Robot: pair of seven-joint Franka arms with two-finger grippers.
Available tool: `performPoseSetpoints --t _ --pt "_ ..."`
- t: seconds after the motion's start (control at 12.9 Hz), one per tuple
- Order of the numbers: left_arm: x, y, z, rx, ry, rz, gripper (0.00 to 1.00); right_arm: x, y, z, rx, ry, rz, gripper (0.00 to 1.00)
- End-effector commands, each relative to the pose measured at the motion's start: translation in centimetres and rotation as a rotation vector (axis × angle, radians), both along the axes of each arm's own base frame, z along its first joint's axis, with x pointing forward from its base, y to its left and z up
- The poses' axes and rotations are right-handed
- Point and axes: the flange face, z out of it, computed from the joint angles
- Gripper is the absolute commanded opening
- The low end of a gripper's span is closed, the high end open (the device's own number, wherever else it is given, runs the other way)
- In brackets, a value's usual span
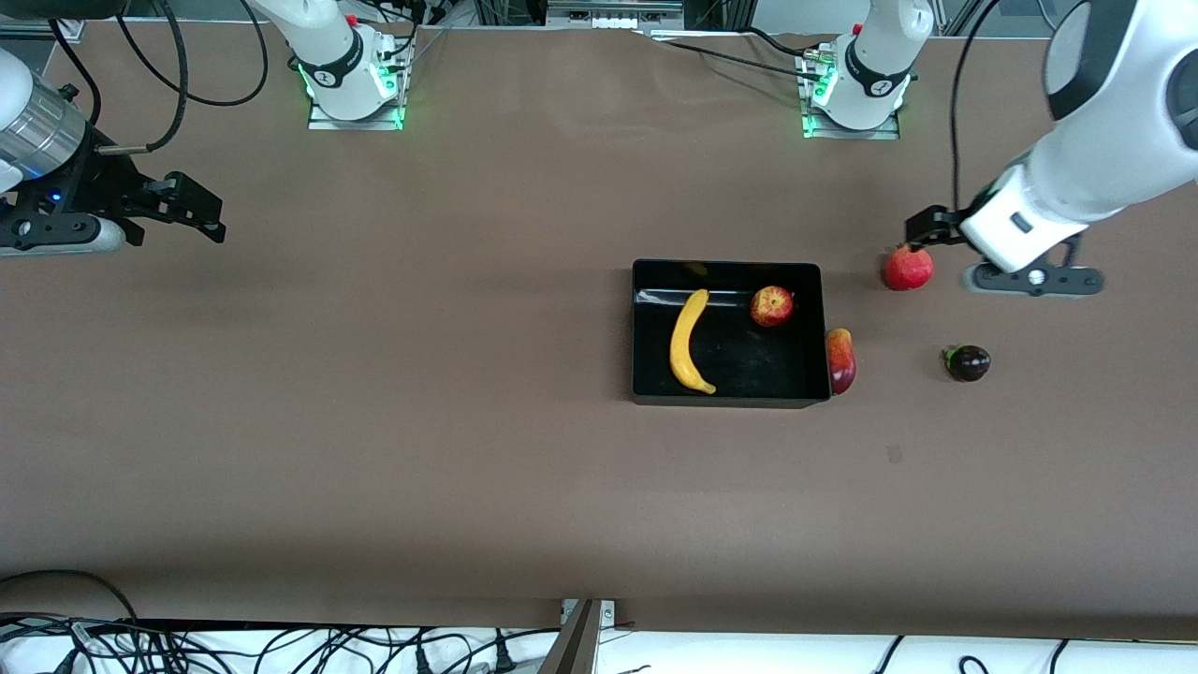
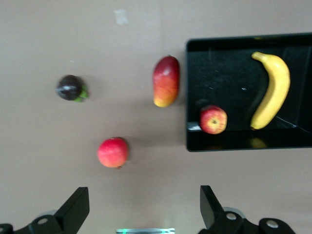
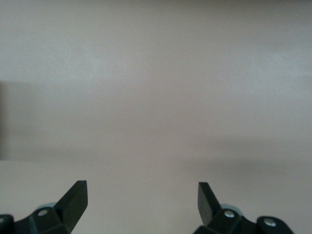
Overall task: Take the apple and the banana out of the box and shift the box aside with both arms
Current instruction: 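Move the left gripper over the black box toward the red apple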
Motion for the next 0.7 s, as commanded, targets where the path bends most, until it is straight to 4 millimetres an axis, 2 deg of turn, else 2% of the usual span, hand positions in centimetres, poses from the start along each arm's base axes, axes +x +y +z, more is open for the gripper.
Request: performPoseSetpoints --t 0.0,0.23,0.31,0.46,0.62 --pt "1.2 -4.8 -4.8 -0.052 0.048 -0.012 1.00 0.0 -0.2 0.4 -0.001 -0.005 0.004 1.00" --pt "0.7 -12.1 -9.8 -0.043 -0.005 0.077 1.00 0.0 -0.2 0.5 -0.001 -0.006 0.004 1.00" --pt "0.0 -13.5 -12.0 -0.008 -0.003 0.112 1.00 0.0 -0.2 0.4 -0.001 -0.005 0.004 1.00" --pt "-2.0 -15.4 -16.2 0.099 -0.026 0.180 1.00 0.0 -0.2 0.4 -0.001 -0.005 0.004 1.00" --pt "-3.8 -16.0 -21.0 0.138 -0.054 0.249 1.00 0.0 -0.2 0.5 0.000 -0.008 0.004 1.00"
